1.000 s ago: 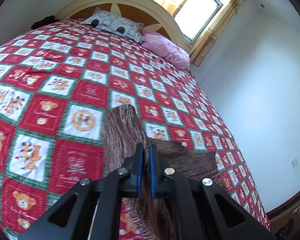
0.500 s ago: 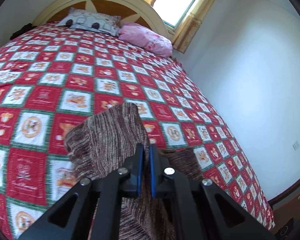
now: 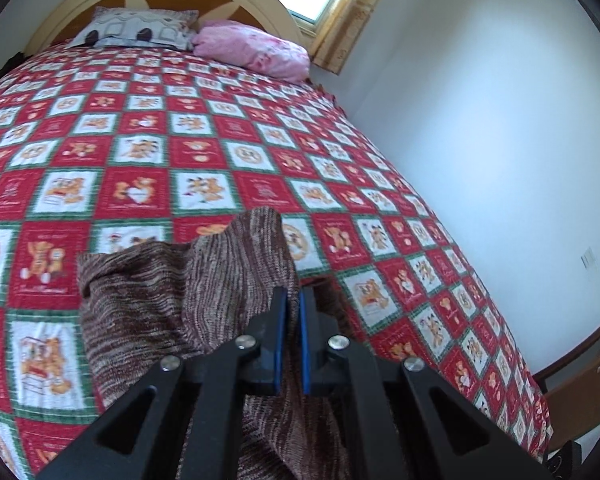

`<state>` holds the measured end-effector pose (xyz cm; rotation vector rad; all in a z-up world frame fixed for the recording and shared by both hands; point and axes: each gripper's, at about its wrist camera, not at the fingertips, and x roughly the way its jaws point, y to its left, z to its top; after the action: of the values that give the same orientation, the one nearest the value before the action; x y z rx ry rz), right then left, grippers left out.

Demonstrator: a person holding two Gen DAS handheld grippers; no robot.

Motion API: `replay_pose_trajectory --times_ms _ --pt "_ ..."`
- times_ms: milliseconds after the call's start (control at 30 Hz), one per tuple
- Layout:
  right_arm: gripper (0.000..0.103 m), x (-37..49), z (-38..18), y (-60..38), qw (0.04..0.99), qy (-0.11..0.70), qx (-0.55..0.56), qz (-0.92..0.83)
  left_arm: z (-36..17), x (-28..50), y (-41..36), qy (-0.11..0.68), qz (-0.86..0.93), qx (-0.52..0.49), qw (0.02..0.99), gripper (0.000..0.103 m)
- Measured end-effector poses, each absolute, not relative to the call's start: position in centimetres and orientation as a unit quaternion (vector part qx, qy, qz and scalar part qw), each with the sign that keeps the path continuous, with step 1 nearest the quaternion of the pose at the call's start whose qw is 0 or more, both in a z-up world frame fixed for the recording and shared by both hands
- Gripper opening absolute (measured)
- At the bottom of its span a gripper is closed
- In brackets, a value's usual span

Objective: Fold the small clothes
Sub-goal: 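Lift the folded sweater with both grippers and fold it over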

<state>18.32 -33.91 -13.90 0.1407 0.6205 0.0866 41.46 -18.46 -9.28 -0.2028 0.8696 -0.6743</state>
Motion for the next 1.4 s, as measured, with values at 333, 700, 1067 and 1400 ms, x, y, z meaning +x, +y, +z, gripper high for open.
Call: replay_pose_trajectory --times_ms 333,700,1067,1400 --pt "0.001 17.3 -16.1 -37.7 0.935 0.333 0.122 0.022 -11.1 40.9 -22.8 0.434 -0.326 -0.080 0.836 0.006" --pt "0.001 16.7 -17.3 -39.0 0.929 0.340 0.148 0.014 -11.9 39.7 -26.0 0.430 -0.332 -0.039 0.839 0.007" --pt "0.002 15.3 -17.9 -41.3 0.920 0.339 0.197 0.005 -9.4 35.9 -22.6 0.383 -0.317 0.034 0.867 0.052" --pt "0.021 18.9 -12.9 -41.0 0.929 0.319 0.183 0.033 -13.6 30.3 -14.7 0.369 -0.233 0.088 0.896 0.076"
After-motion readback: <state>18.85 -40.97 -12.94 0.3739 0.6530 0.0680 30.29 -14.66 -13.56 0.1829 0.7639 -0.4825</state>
